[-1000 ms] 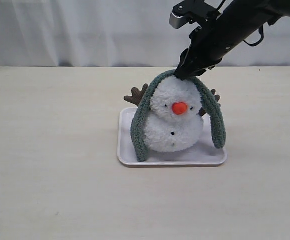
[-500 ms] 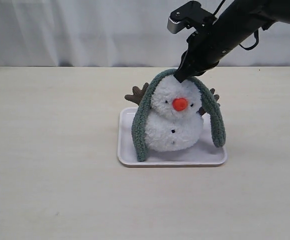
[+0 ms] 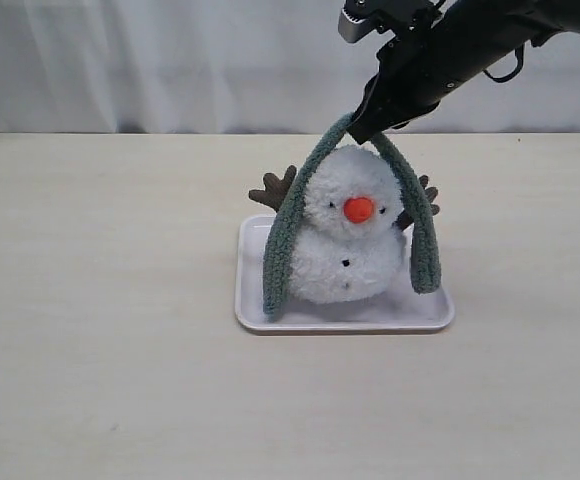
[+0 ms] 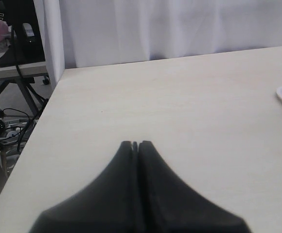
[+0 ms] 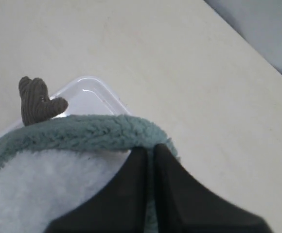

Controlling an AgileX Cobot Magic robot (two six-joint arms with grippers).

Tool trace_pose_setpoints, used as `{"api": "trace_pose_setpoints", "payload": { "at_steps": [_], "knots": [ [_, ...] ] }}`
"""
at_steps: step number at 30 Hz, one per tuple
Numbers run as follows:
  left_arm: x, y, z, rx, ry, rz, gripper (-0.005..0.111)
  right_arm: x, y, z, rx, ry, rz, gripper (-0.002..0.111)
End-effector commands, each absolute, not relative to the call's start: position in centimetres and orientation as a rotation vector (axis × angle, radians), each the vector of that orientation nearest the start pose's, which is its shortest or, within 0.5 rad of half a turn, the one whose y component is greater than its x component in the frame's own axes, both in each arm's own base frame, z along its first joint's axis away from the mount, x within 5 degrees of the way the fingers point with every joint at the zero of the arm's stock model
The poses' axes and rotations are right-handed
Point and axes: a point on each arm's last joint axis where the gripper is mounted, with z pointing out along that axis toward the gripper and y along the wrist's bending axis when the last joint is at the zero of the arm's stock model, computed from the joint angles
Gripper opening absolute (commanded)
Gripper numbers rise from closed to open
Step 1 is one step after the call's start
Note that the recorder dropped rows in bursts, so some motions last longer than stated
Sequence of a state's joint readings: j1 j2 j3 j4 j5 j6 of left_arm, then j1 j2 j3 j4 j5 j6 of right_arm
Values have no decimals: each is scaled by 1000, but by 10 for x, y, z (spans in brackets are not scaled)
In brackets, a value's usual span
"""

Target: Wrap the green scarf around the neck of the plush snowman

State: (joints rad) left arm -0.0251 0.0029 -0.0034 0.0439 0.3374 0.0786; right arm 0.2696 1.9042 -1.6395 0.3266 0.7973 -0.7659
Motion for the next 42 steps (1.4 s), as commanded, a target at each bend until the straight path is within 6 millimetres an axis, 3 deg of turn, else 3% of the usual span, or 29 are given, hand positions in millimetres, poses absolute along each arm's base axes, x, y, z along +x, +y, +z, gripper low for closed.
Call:
{"api": "trace_pose_setpoints", "payload": {
  "at_steps": [1, 10, 24, 35, 42],
  "knots": [
    [54, 0, 184, 118, 1807, 77, 0, 415, 134, 283, -992, 2244, 172, 4],
    [54, 0, 184, 118, 1807, 77, 0, 425, 137, 255, -980, 2303, 186, 4],
    [54, 0, 184, 118, 1807, 77, 0, 422, 137, 231, -1029, 2439, 241, 4],
    [54, 0, 184, 118, 1807, 77, 0, 420, 136, 231, -964, 2489, 268, 5],
    [54, 0, 184, 118, 1807, 77, 0, 414, 135, 253, -909, 2467, 275, 32]
  ]
}}
